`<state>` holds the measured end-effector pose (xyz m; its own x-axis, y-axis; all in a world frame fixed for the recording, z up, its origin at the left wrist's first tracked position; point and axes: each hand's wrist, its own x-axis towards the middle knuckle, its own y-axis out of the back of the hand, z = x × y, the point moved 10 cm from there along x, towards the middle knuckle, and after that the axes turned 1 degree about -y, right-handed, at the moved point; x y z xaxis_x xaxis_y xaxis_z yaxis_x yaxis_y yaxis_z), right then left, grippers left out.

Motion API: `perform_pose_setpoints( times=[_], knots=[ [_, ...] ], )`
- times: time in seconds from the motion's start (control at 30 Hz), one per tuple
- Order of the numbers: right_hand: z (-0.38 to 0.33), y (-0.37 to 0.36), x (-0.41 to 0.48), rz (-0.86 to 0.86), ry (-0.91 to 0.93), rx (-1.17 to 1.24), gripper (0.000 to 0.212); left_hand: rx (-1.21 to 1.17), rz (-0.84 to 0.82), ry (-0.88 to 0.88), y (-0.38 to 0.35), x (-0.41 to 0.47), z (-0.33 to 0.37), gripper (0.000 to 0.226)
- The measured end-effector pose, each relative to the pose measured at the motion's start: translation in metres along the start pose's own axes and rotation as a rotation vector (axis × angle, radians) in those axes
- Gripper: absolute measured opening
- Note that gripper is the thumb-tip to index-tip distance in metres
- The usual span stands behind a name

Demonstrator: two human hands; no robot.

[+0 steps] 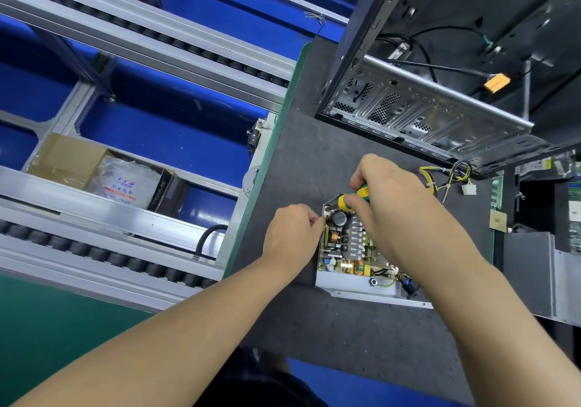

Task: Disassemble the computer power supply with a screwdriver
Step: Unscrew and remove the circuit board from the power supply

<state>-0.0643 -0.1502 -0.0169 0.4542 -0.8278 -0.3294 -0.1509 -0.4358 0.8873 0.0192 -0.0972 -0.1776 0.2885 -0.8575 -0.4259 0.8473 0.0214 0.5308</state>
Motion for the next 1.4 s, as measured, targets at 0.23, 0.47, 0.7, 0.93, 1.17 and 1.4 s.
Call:
perform_pose_setpoints(
  times=[0.23,0.47,0.7,0.93,1.17,1.4],
  knots=[
    [0.009,0.001,-0.002,0.013,-0.028,0.012,0.015,0.012,-0.021,0.014,0.0,0.003,0.003,0.037],
    [0.013,0.001,0.001,-0.005,-0.045,0.046,0.016,0.04,-0.043,0.055,0.0,0.005,0.001,0.042],
    [0.008,0.002,0.004,-0.038,-0.034,0.01,0.016,0.066,-0.074,0.077,-0.002,0.009,0.001,0.045],
    [-0.012,0.0,0.018,-0.082,-0.019,-0.19,0.034,0.059,-0.134,0.105,-0.001,0.012,0.003,0.033],
    [-0.016,0.005,0.015,-0.04,0.007,-0.248,0.024,0.057,-0.156,0.041,-0.002,0.007,0.003,0.039],
    [-0.013,0.005,0.013,-0.186,0.062,-0.107,0.027,0.072,-0.154,0.007,-0.004,0.009,0.002,0.04]
  ],
)
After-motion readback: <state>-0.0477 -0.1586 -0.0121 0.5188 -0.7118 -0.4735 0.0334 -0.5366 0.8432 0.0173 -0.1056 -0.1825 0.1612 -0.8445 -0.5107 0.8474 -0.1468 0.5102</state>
